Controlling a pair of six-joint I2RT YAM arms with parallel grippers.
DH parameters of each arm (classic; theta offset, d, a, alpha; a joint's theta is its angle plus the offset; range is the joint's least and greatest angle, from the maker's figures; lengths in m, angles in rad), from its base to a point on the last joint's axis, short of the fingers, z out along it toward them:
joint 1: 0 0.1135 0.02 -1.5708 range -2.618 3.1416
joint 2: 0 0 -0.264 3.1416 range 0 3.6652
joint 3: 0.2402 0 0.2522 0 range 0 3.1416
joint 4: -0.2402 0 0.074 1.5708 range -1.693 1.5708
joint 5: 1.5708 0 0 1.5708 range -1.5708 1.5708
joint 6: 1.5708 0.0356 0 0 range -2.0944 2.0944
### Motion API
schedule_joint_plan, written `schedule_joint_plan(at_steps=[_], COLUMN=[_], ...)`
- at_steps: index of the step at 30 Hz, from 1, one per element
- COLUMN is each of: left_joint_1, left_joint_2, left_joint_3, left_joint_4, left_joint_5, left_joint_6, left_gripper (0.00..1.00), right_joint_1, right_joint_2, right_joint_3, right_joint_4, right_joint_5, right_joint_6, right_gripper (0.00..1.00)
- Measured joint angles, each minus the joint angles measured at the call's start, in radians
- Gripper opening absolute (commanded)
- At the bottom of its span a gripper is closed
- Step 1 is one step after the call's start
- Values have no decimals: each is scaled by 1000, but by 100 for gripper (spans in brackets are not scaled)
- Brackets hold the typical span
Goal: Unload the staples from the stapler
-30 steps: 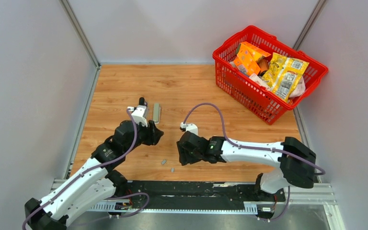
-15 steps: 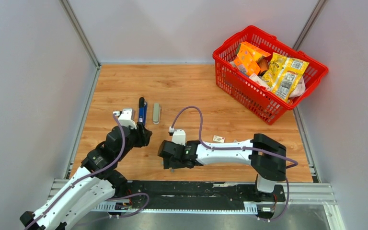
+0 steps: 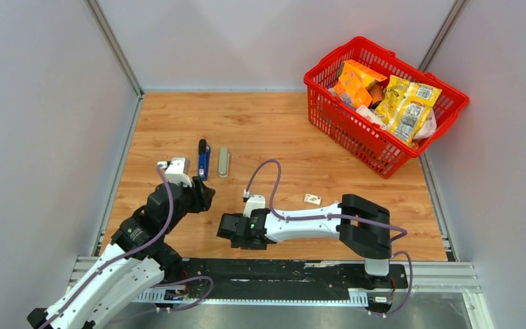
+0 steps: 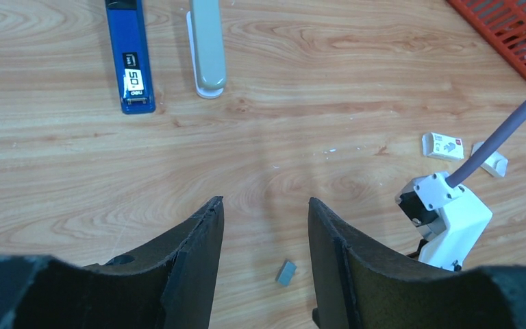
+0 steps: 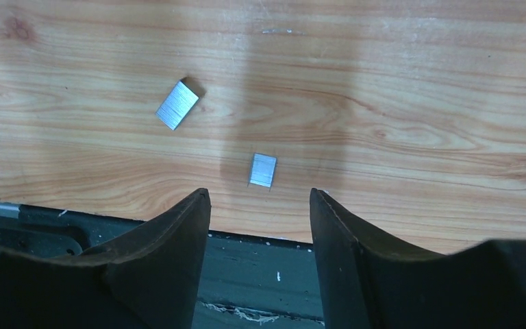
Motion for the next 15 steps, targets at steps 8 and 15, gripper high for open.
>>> schedule_joint_plan(at_steps=[8,15], left_joint_1=[0,0], left_joint_2=[-19,-24], left_joint_3=[0,0], left_joint_4=[-21,-40], left_joint_5=[6,10], left_joint_6=[0,2], left_gripper=[56,56], right_joint_1=[0,0], right_joint_2=[27,64], right_joint_3=[30,54], right_joint_4=[-31,-43], right_joint_5=[18,18], right_joint_6=[55,72], right_gripper=[53,51])
